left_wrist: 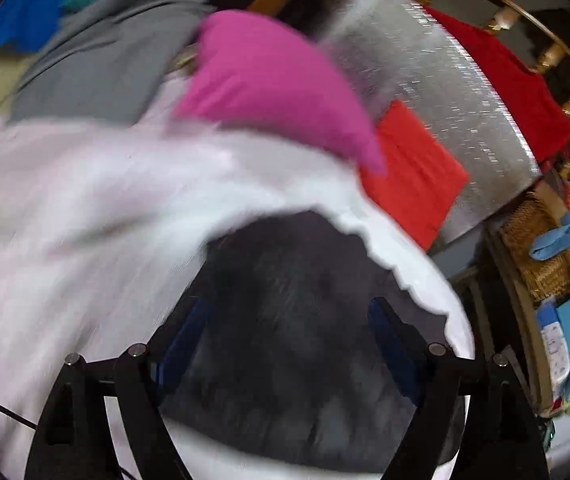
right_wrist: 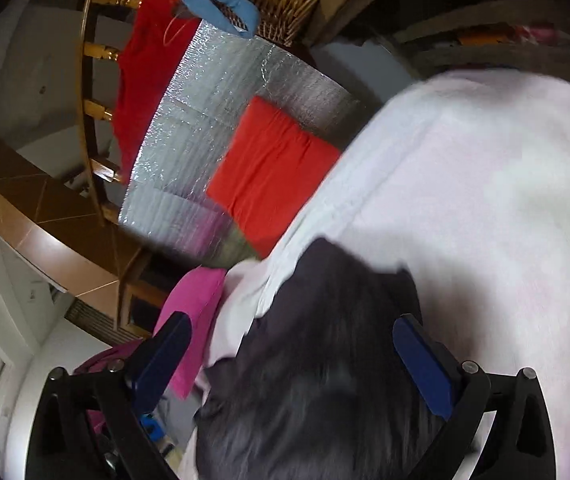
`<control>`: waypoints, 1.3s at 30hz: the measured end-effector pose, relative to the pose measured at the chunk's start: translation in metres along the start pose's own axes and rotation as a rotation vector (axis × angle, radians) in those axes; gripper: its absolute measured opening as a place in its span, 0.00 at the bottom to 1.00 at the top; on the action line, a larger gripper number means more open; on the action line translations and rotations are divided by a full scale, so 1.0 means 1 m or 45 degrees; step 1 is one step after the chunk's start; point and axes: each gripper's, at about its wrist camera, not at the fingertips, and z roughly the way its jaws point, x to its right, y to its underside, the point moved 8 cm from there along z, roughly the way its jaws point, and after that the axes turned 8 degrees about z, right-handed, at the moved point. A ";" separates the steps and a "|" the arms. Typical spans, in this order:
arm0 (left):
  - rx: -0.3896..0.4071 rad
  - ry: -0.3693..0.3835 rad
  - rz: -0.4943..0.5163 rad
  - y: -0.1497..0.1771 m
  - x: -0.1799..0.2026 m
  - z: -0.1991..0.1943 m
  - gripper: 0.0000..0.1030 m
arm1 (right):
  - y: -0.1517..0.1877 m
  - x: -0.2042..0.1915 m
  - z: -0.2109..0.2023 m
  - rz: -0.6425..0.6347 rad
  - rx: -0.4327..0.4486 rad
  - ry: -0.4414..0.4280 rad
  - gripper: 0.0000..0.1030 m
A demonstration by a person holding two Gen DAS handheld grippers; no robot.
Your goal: Fold large clothes
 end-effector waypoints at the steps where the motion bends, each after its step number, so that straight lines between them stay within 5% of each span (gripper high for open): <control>1: -0.031 -0.010 -0.031 0.020 -0.006 -0.006 0.81 | 0.015 0.005 -0.006 0.034 -0.017 0.009 0.99; 6: -0.116 -0.065 -0.241 0.077 -0.042 -0.011 0.81 | 0.070 0.024 -0.024 0.132 -0.119 0.047 0.99; 12: -0.109 -0.099 -0.353 0.072 -0.066 0.003 0.81 | 0.101 0.049 -0.015 0.203 -0.166 0.110 0.99; 17: -0.097 -0.058 -0.418 0.052 -0.083 0.032 0.81 | 0.092 0.069 0.016 0.252 -0.153 0.176 0.99; 24: -0.075 -0.013 -0.340 0.043 -0.069 0.048 0.76 | 0.069 0.086 0.048 0.278 -0.023 0.249 0.98; 25: -0.050 -0.031 -0.332 0.041 -0.069 0.046 0.69 | 0.067 0.086 0.051 0.258 0.013 0.274 0.92; 27: -0.025 -0.032 -0.316 0.037 -0.069 0.044 0.42 | 0.068 0.086 0.057 0.232 0.040 0.325 0.60; 30: 0.008 -0.024 -0.294 0.029 -0.066 0.042 0.21 | 0.065 0.089 0.057 0.260 0.029 0.304 0.47; 39: 0.064 -0.048 -0.181 0.035 -0.049 -0.012 0.15 | 0.074 0.052 0.009 0.033 0.030 0.315 0.34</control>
